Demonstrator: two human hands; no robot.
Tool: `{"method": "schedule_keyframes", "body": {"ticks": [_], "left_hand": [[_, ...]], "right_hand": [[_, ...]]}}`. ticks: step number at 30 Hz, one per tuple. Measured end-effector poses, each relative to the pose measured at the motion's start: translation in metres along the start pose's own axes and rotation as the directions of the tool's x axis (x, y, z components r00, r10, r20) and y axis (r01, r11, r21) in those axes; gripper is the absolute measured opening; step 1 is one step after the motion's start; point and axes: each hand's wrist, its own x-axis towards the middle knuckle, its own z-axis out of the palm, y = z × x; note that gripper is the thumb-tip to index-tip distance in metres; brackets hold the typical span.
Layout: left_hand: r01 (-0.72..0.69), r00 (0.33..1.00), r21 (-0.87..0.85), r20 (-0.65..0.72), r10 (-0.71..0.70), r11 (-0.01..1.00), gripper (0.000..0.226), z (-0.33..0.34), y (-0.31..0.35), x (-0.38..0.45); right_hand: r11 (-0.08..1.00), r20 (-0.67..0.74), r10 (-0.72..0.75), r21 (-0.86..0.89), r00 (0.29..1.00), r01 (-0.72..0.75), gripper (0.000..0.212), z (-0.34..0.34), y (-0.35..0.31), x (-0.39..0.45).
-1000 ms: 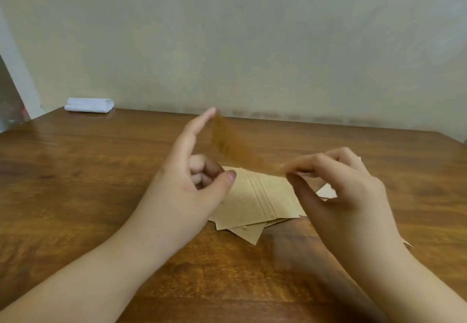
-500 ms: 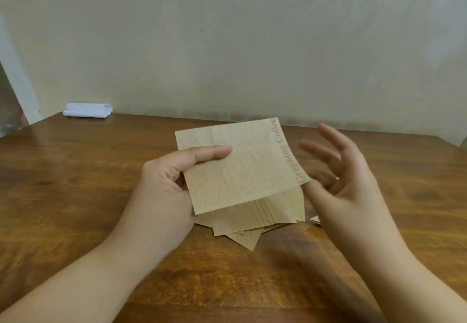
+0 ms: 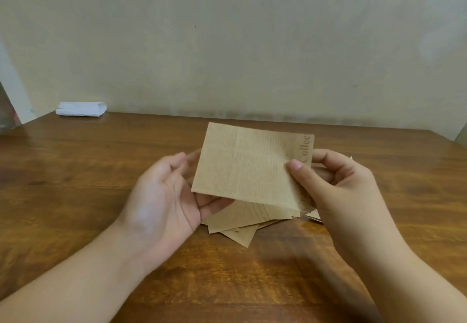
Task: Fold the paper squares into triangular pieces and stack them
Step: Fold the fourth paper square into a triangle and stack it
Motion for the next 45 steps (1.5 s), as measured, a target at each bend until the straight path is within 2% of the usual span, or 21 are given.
{"method": "schedule_keyframes", "body": {"ticks": [2,5,9,12,14,17,20,24,27,29,31,33,35,37,41,45], "left_hand": [[0.063,0.998,-0.036,0.027,-0.062,0.997,0.051,-0.001,-0.003,0.000],[0.042,0.999,0.063,0.028,-0.044,0.997,0.051,0.007,-0.012,-0.003],[-0.056,0.990,0.175,-0.118,0.077,0.983,0.041,0.003,-0.016,-0.001],[-0.105,0.976,0.267,-0.154,0.151,0.958,0.040,-0.002,-0.012,0.002],[-0.136,0.964,0.274,-0.185,0.190,0.952,0.033,-0.004,-0.011,0.003],[-0.166,0.957,0.269,-0.187,0.220,0.949,0.037,-0.005,-0.008,0.005],[-0.111,0.981,0.305,-0.119,0.154,0.946,0.038,-0.005,0.000,0.004],[0.073,0.997,0.414,-0.048,-0.058,0.908,0.043,-0.011,0.006,0.003],[0.163,0.986,0.414,-0.050,-0.156,0.896,0.046,-0.014,0.008,0.005],[0.197,0.980,0.435,-0.053,-0.194,0.879,0.057,-0.016,0.008,0.007],[0.199,0.978,0.451,-0.040,-0.203,0.870,0.059,-0.015,0.007,0.007],[0.159,0.985,0.482,-0.017,-0.172,0.862,0.044,-0.011,0.004,0.004],[0.106,0.993,0.489,-0.006,-0.118,0.866,0.028,-0.005,0.001,0.001],[0.062,0.997,0.502,0.006,-0.075,0.863,0.024,-0.001,-0.003,-0.001],[-0.014,0.988,0.544,0.135,-0.071,0.839,0.033,0.004,-0.006,-0.006],[-0.103,0.947,0.601,0.303,-0.107,0.792,0.053,0.003,-0.009,-0.007]], "right_hand": [[0.999,-0.034,-0.032,-0.024,0.999,0.031,0.008,0.001,0.001,0.000],[0.999,-0.043,-0.042,0.008,0.998,0.043,0.006,0.005,0.005,-0.001],[0.999,0.132,0.010,0.046,0.991,-0.016,0.009,0.013,0.006,-0.006],[0.997,0.114,0.006,0.077,0.993,-0.015,0.028,0.009,0.001,-0.002],[0.994,0.069,-0.087,-0.063,0.994,0.091,0.046,0.001,0.000,0.003],[0.902,0.191,-0.251,-0.309,0.949,0.301,0.062,-0.005,0.004,0.006],[0.880,0.308,-0.294,-0.283,0.905,0.382,0.048,-0.016,0.005,0.011],[0.852,0.540,-0.305,-0.214,0.785,0.478,0.027,-0.024,0.001,0.013],[0.837,0.580,-0.326,-0.189,0.747,0.513,0.034,-0.021,0.001,0.010],[0.776,0.599,-0.343,-0.253,0.724,0.577,0.038,-0.018,0.001,0.007],[0.687,0.626,-0.361,-0.323,0.691,0.651,0.025,-0.012,0.001,0.003],[0.632,0.629,-0.366,-0.373,0.686,0.679,0.013,-0.004,0.003,-0.002],[0.581,0.593,-0.392,-0.433,0.703,0.689,0.019,0.003,0.010,-0.003],[0.571,0.520,-0.415,-0.489,0.746,0.659,0.026,0.006,0.015,-0.002],[0.637,0.369,-0.398,-0.548,0.840,0.542,0.033,0.006,0.017,-0.002],[0.594,0.344,-0.432,-0.587,0.833,0.550,0.028,0.008,0.017,-0.001]]}}
